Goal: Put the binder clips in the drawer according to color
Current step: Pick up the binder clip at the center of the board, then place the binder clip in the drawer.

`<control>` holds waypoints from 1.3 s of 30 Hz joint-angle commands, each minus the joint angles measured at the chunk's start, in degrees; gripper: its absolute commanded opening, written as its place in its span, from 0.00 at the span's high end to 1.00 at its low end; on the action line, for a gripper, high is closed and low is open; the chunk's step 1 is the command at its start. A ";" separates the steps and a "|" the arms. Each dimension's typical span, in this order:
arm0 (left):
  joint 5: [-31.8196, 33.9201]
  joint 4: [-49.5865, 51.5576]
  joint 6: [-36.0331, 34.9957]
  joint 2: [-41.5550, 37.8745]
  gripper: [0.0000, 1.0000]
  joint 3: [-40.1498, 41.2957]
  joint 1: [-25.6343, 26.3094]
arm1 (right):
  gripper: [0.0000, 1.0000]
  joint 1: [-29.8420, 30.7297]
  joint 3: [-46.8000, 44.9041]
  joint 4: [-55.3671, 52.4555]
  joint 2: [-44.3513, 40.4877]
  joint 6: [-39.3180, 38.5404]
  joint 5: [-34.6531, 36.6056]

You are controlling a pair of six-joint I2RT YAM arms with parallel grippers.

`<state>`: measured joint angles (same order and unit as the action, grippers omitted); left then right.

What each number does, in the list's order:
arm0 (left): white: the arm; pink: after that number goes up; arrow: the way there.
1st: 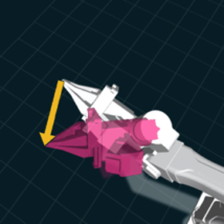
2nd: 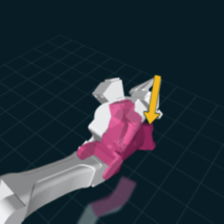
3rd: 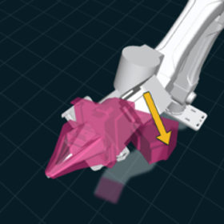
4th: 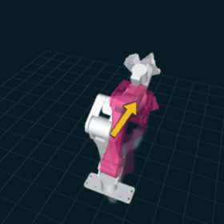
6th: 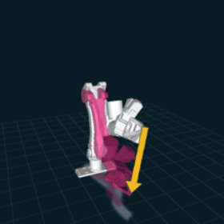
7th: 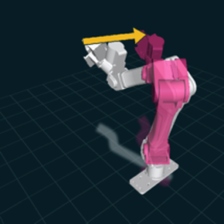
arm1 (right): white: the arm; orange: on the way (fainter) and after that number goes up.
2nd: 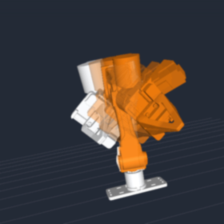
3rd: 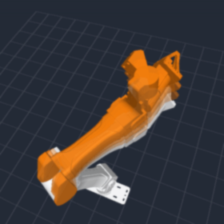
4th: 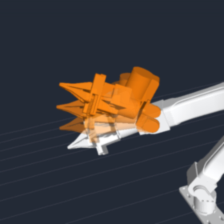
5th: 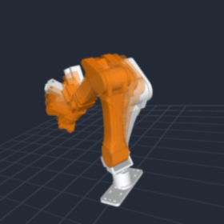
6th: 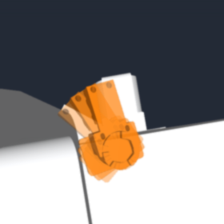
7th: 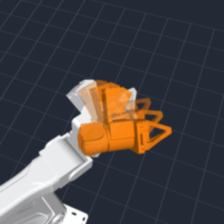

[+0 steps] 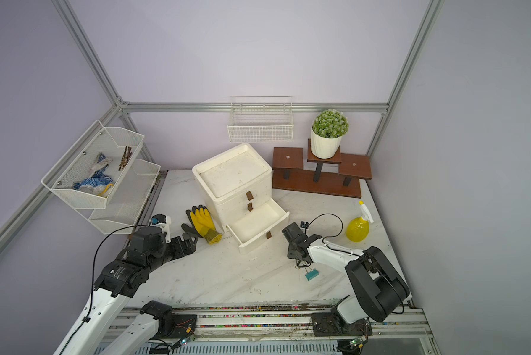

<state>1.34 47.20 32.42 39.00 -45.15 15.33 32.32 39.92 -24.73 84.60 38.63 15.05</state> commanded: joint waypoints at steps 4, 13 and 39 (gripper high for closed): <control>-1.14 -1.28 -4.56 -1.25 0.04 -2.32 -0.59 | 0.74 1.67 2.16 -2.01 -5.40 -1.62 2.58; -2.10 -1.48 -9.67 -2.04 0.04 -3.36 -0.57 | 0.78 2.14 22.13 1.70 -0.79 -6.35 -3.44; -2.48 -3.97 -9.65 -5.44 0.06 -0.76 -0.59 | 0.42 2.45 36.66 5.49 24.72 -6.76 1.76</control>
<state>-0.84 45.82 24.18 33.82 -46.33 15.05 34.37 75.72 -17.37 109.19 31.81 14.76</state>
